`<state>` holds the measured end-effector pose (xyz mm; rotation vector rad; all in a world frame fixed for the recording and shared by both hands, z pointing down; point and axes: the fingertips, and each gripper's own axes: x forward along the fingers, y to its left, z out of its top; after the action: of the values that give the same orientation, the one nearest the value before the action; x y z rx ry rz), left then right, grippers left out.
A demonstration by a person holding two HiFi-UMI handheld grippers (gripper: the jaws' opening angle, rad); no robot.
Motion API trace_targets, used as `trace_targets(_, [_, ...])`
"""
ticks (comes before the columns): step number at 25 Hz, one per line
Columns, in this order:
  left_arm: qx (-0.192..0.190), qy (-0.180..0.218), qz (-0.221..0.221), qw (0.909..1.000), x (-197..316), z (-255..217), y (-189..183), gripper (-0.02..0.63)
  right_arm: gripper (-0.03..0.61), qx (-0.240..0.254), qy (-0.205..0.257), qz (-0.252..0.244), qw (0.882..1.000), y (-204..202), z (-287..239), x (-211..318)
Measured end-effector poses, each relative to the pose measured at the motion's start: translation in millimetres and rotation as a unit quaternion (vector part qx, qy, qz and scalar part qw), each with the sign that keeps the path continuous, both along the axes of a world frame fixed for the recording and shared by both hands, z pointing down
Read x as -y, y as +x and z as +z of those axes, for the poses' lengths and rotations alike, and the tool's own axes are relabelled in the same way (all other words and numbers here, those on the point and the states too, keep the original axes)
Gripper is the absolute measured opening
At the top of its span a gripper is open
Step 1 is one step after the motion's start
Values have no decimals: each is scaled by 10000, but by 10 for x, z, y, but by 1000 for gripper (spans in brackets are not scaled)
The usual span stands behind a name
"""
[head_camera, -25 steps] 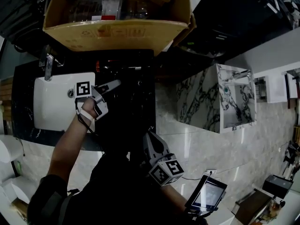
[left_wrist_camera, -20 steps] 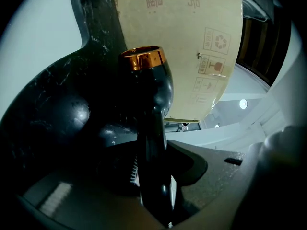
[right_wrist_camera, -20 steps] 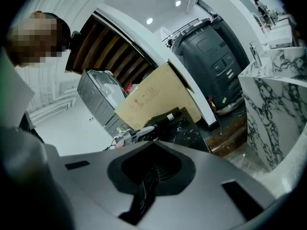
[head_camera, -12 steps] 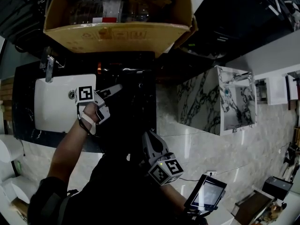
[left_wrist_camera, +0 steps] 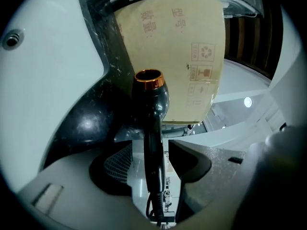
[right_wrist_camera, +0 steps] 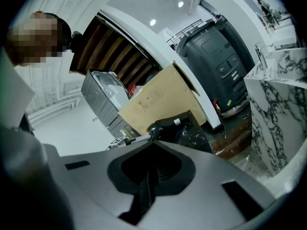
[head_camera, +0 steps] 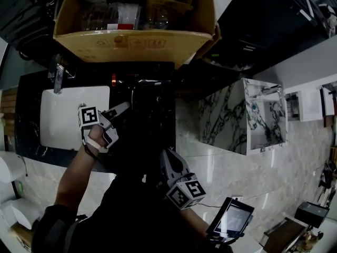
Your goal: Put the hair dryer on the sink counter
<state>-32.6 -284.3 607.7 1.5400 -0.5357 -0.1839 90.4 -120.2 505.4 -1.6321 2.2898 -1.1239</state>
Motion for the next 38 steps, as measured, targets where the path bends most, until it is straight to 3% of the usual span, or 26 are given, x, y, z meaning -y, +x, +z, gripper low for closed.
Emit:
trace_targets(8, [-35, 33, -211, 9998, -235, -190, -151, 221, -5, 12, 48, -89, 9999, -29, -12, -48])
trace_targets(21, [-205, 444, -207, 9986, -644, -656, -173, 221, -5, -13, 73, -190, 9998, -68, -44, -162])
trace_targets(26, [-105, 862, -44, 9962, -869, -959, -124, 221, -5, -18, 145, -200, 9997, -67, -103, -199])
trace_targets(32, [310, 1538, 271, 9872, -1185, -1231, -95, 221, -5, 11, 348, -287, 9990, -99, -207, -218])
trace_targets(38, [102, 1726, 300, 9845, -1509, -1465, -53, 221, -5, -20, 490, -417, 9979, -175, -354, -229])
